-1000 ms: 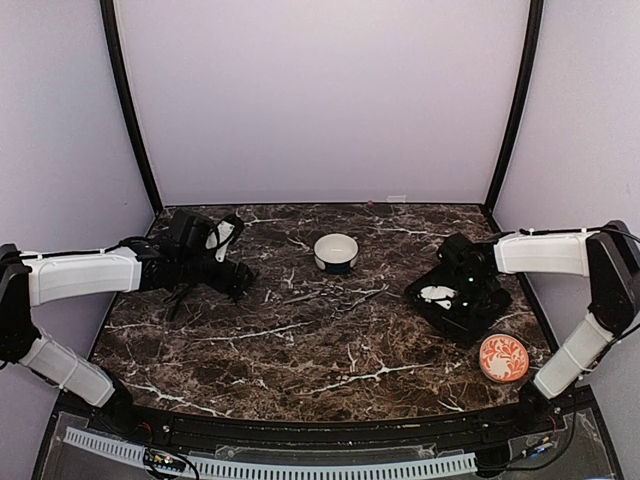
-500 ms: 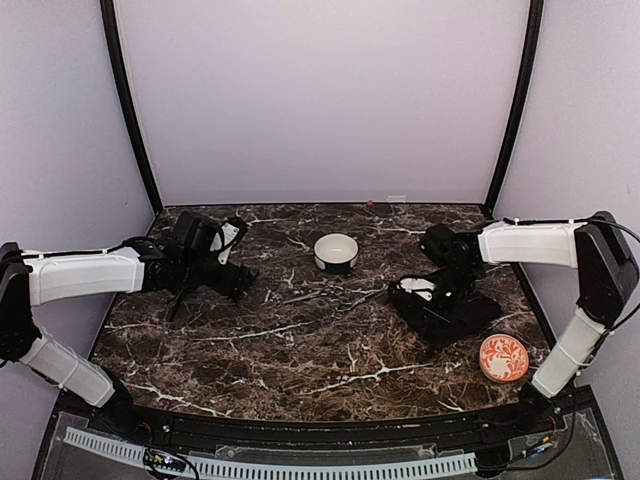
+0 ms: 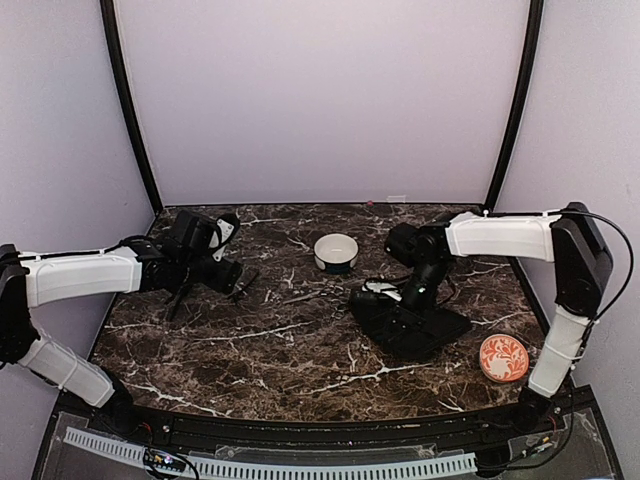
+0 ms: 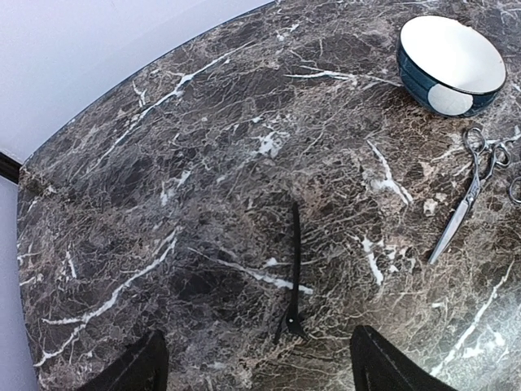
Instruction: Sort the hair-cutting tools
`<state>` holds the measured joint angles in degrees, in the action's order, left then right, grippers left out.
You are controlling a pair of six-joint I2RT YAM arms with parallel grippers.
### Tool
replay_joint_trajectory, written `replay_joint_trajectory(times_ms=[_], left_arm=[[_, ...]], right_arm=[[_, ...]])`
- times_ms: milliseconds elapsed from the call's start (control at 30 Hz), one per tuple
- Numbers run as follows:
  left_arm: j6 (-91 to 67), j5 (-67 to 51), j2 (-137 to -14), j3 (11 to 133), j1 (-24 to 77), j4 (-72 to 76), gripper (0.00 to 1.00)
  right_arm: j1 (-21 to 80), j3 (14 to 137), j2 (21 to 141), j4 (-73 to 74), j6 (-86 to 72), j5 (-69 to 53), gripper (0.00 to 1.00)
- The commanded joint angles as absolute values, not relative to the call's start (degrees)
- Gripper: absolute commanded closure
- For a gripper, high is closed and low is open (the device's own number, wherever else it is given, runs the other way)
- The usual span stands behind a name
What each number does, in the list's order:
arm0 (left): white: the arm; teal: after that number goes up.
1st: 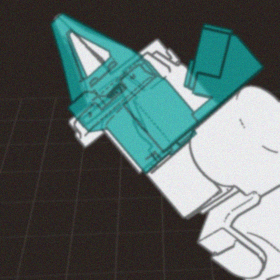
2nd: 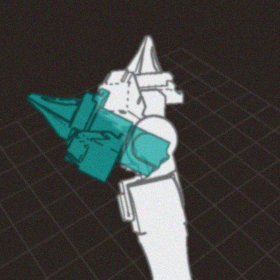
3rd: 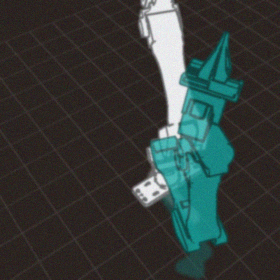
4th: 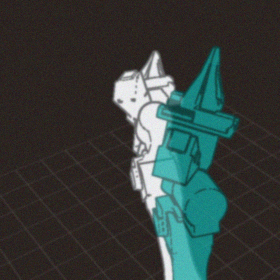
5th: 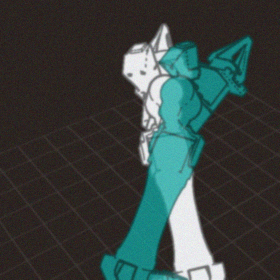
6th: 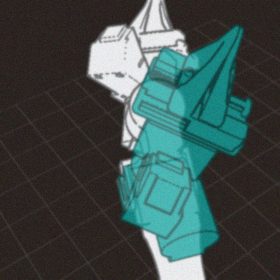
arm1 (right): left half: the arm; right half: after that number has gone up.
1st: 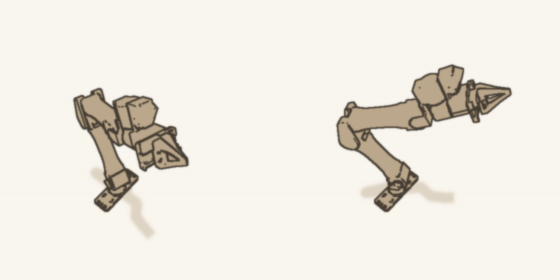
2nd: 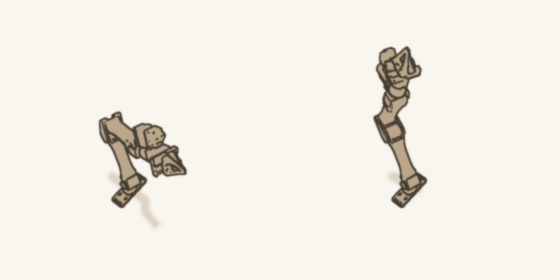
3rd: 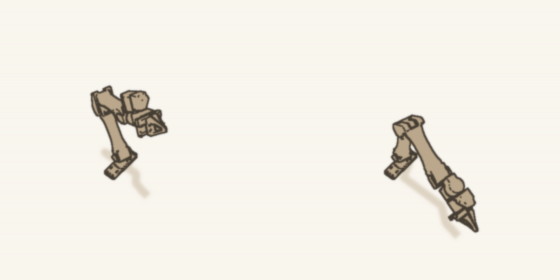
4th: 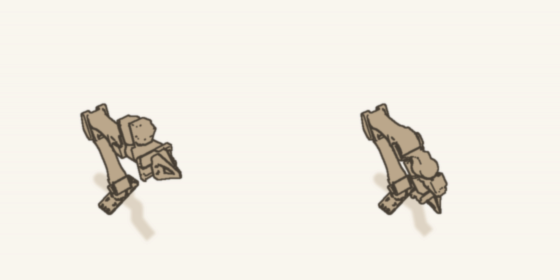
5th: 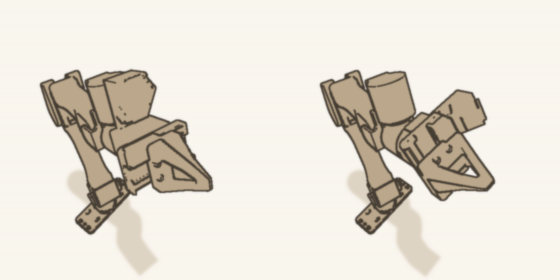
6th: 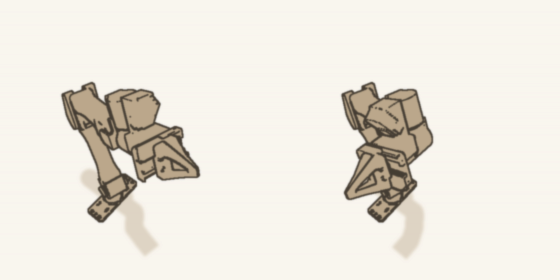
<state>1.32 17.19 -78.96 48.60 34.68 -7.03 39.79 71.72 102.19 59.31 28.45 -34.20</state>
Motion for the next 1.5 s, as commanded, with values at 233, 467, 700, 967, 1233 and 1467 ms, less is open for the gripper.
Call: replay_joint_trajectory(times_ms=[233, 467, 700, 967, 1233, 1467], left_arm=[[3.13, 22.53, -77.37, 50.17, 34.89, -10.92, 0.21], [-2.08, 13.61, -76.57, 52.51, 35.73, -17.09, 0.29], [-9.61, -0.56, -76.29, 52.32, 40.87, -18.50, 0.37], [-10.58, -8.15, -87.34, 59.09, 46.64, -17.82, 0.41], [-8.17, -9.69, -101.46, 70.83, 48.75, -26.49, 0.63], [-6.30, -7.01, -109.99, 79.60, 50.19, -31.29, 0.50]], right_arm=[[55.02, 81.54, 111.61, 57.03, 22.83, -45.41, 1.00], [59.04, 88.31, 112.56, 59.90, 24.27, -46.70, 0.74], [46.93, 80.27, 101.93, 57.61, 26.82, -45.45, 0.59], [30.69, 68.84, 93.67, 45.31, 23.54, -41.54, 0.59], [23.45, 58.78, 93.54, 38.01, 27.92, -45.18, 0.60], [22.64, 59.00, 94.38, 37.07, 28.48, -42.76, 0.61]])
